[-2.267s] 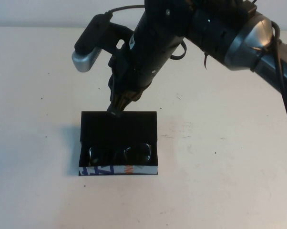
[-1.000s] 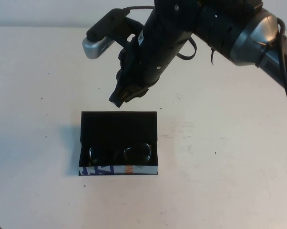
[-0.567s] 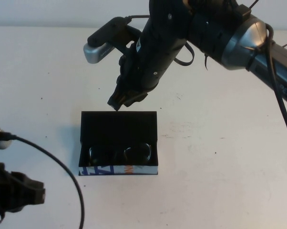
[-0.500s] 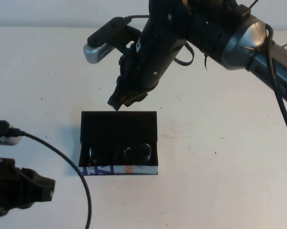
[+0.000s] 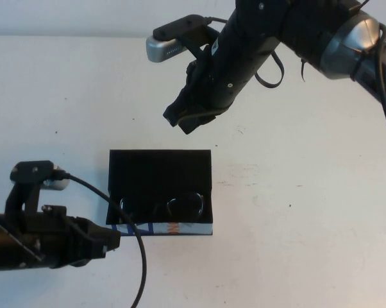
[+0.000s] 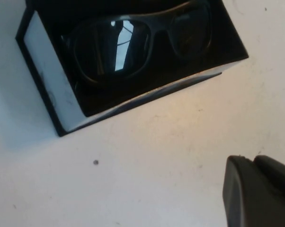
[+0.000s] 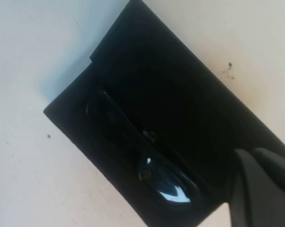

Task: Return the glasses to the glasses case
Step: Close the glasses case

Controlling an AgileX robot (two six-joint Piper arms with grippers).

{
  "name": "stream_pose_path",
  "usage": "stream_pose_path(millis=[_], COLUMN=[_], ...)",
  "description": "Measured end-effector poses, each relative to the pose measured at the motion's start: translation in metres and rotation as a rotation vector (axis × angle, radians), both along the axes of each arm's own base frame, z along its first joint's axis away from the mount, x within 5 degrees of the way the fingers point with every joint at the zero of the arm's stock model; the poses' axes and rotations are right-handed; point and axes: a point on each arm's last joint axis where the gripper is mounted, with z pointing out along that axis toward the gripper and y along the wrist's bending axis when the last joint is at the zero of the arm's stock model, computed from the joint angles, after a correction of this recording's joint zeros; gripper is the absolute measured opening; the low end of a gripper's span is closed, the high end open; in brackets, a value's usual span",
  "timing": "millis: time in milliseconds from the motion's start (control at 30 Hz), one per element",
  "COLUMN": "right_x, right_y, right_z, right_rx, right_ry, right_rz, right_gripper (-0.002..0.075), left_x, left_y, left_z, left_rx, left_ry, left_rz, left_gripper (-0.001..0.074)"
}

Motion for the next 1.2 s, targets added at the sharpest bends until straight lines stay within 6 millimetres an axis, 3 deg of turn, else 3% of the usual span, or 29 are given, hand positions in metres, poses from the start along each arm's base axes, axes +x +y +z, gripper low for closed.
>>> stream_pose_path(millis=[300, 567, 1200], right_x=[0.016, 0.03, 0.057], right_y=[0.007, 0.011, 0.013], right_z=[-0.025, -0.045, -0.075], right_rx=[0.032, 0.067, 0.133], right_ry=[0.022, 0.019, 0.025], right_rz=[-0.028, -0.063, -0.129], right_gripper=[-0.0011, -0.0011, -0.0011], left_x=[0.019, 0.03, 0.042], left_y=[-0.005, -0.008, -0.01], left_z=[-0.043, -0.07, -0.079], left_rx=[-0.008, -0.012, 0.023], left_ry=[0.026, 0.036, -0.011], left_rz=[-0.012, -0.016, -0.075], left_gripper=[-0.0001, -0.0001, -0.0001])
